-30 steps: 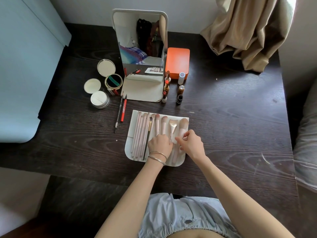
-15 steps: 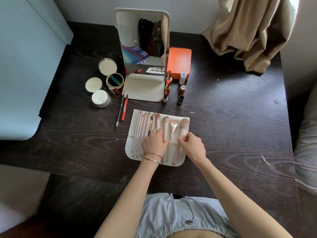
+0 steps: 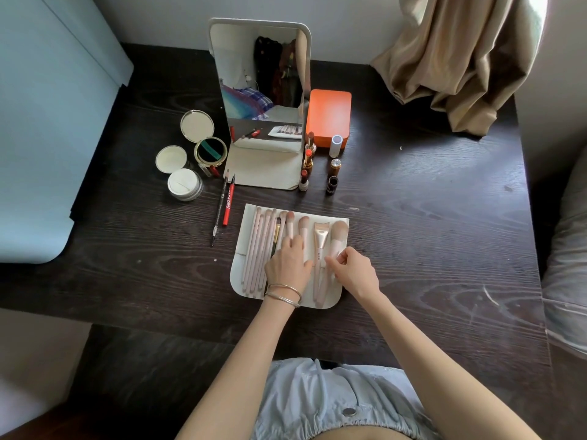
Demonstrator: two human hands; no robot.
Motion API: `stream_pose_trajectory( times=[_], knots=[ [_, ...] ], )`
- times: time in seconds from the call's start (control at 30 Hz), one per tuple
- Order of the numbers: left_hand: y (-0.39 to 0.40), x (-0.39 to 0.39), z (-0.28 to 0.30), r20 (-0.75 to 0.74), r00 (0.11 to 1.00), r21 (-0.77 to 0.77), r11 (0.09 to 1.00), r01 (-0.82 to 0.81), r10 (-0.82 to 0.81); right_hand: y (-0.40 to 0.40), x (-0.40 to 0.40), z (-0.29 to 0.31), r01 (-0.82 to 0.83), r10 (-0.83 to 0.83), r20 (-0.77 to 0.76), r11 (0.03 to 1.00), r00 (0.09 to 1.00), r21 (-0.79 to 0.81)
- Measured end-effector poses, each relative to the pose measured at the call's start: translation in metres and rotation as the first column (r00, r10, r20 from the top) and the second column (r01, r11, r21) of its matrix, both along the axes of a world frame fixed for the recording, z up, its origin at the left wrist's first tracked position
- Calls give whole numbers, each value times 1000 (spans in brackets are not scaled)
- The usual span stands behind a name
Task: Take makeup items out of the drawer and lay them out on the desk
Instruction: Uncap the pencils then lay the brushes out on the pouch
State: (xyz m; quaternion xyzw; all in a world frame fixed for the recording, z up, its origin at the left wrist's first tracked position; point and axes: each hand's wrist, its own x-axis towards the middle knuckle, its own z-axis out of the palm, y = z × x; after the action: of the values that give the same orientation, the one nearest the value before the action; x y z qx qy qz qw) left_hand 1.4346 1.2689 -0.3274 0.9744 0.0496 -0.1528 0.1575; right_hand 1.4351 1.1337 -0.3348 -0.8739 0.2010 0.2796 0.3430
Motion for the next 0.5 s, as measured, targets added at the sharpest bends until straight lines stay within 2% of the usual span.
stream_pose_trajectory(
  times=[0.1, 0.3, 0.5],
  knots=[
    [2, 1, 1, 9, 998, 10, 998, -61, 61, -1, 1, 2, 6, -6, 9, 1000, 1000, -13],
    [-4, 6, 2, -22, 999, -85, 995, -49, 47, -1, 2, 0, 15, -15, -1, 1000, 1000, -8],
    [-6, 6, 0, -3, 998, -104, 993, -58, 58, -2, 1, 1, 6, -6, -1, 1000, 1000, -3]
  ],
)
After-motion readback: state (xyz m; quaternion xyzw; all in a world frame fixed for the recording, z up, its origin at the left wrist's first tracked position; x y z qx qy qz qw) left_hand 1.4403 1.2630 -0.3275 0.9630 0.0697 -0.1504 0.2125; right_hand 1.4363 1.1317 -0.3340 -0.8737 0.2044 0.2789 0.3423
